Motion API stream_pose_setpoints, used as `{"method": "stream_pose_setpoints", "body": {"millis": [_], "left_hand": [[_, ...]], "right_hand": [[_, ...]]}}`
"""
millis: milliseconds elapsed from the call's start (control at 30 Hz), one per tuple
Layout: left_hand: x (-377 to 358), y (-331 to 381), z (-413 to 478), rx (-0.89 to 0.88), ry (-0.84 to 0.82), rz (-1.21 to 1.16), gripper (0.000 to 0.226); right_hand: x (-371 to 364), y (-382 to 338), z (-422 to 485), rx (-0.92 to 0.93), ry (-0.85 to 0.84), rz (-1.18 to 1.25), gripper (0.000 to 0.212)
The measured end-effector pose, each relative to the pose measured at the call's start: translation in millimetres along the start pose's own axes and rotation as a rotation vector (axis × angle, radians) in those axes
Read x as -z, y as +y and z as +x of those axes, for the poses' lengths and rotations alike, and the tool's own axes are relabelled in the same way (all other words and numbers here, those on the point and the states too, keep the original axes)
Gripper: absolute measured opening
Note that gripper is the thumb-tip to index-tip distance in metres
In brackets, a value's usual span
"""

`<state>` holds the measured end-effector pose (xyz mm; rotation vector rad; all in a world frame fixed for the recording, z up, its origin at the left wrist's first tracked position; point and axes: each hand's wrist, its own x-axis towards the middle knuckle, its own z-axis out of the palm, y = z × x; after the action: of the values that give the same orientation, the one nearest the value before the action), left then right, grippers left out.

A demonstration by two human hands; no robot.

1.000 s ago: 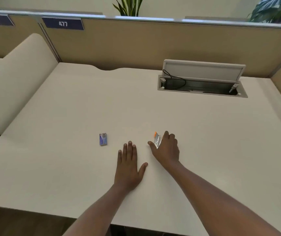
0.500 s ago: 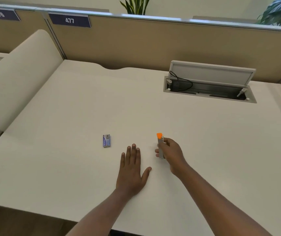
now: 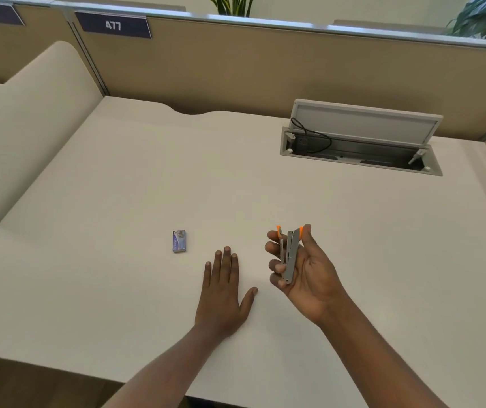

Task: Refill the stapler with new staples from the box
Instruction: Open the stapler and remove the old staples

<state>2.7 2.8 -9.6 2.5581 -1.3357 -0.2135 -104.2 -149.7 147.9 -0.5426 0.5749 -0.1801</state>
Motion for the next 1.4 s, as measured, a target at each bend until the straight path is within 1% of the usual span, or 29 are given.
{"method": "stream_pose_setpoints", "body": {"millis": [133,233,367,600,767,933,1100,1267,1400], "left_hand": [[-1.2,-0.7,0.2,-0.002,0.004,-0.002,0.085],[-1.4,-0.4,0.1,-0.005,0.014,-0.010,0.085],[-0.9,0.3,0.0,-0.003,0.011,-0.004,0.085],[0.0,0.8,0.0,-0.001,0.009,-0.002,0.085],[-0.2,0.8,-0.7,-0.001,0.009,0.000,0.085],[0.0,0.7,0.1,-0.001,0.015,-0.001,0.085],[-0.5,0.6,-0.2,0.000,0.011,-0.002,0.085],[-0.4,1.1,0.2,0.005,0.008,-0.010,0.085],[0.5,1.0,0.1,0.003,0.006,-0.007,0.085]], "right_hand": [[-3.7,-2.9,-4.1,0.017,0.005,0.024,0.045],[-4.7,-3.5,-5.5,0.022,0.023,0.012,0.041],[-3.9,-2.2,-5.7,0.028,0.044,0.000,0.040],[-3.4,-3.8,-6.5,-0.001,-0.039,0.022,0.047],[-6.4,-3.3,-6.5,0.011,-0.030,0.004,0.042],[-6.2,-3.9,-6.2,0.000,-0.066,0.011,0.049],[-7.2,-2.6,-5.7,0.007,-0.081,0.021,0.044],[-6.8,-2.2,-6.2,0.012,-0.108,0.030,0.045],[-5.6,-1.4,-7.4,0.033,-0.091,0.010,0.041]]}}
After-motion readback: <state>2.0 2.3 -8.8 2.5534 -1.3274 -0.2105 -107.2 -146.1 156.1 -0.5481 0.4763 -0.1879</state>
